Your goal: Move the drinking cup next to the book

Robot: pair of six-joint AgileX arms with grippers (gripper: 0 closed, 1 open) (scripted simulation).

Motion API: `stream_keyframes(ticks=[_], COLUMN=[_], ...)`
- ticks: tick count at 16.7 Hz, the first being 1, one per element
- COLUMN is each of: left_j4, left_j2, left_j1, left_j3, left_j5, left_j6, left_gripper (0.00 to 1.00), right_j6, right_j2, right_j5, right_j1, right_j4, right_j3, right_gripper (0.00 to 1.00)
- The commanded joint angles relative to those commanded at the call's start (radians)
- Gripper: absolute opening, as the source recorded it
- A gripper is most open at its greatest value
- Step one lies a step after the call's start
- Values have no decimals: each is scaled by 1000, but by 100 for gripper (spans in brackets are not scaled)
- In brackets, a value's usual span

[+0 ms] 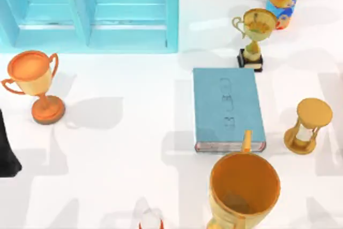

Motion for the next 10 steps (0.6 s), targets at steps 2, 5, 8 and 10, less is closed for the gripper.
stream_keyframes(ticks=[2,5,8,10], left_j4=[0,-45,-149,-244], left_j2=[0,45,152,248], left_j1=[0,24,79,130], left_j3=[0,36,120,196], left_j5=[0,0,0,0], left_j6=[0,61,218,373], left_gripper=[100,100,100,100], right_j6=[0,0,0,0], right_j2=[0,0,0,0], right_j5=[0,0,0,0], right_j1=[0,0,0,0], right_j4=[0,0,0,0], right_j3=[0,0,0,0], right_gripper=[100,100,100,100])
